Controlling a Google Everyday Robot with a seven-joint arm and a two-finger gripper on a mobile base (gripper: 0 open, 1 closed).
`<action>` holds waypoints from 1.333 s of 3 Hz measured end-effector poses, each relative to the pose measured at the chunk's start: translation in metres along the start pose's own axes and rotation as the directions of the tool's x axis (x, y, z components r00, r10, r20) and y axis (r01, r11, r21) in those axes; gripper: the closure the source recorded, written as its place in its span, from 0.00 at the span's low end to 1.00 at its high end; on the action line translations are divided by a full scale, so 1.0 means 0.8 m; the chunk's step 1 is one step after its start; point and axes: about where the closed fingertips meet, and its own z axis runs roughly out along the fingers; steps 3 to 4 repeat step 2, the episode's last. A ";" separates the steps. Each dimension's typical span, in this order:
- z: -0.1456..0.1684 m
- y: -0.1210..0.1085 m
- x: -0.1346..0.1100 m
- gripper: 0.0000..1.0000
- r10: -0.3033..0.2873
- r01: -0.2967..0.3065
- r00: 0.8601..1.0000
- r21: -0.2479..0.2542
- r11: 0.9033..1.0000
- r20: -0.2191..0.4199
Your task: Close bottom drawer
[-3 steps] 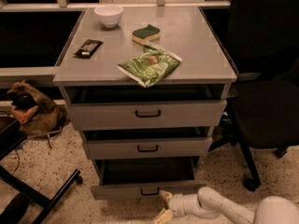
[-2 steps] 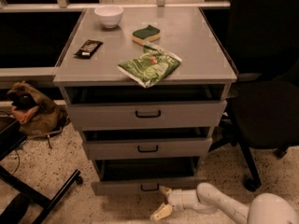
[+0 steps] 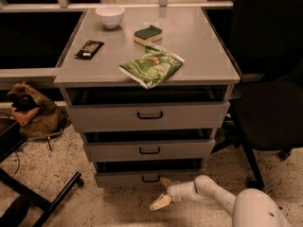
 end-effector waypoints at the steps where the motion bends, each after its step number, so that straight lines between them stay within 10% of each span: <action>1: 0.008 -0.021 -0.008 0.00 -0.016 0.016 1.000 0.014 1.000 0.008; 4: 0.009 -0.024 -0.010 0.00 -0.030 0.029 0.999 0.033 0.999 0.020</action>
Offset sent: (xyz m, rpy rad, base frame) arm 0.0220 -0.0007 -0.0029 -0.0022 -0.0672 -0.0460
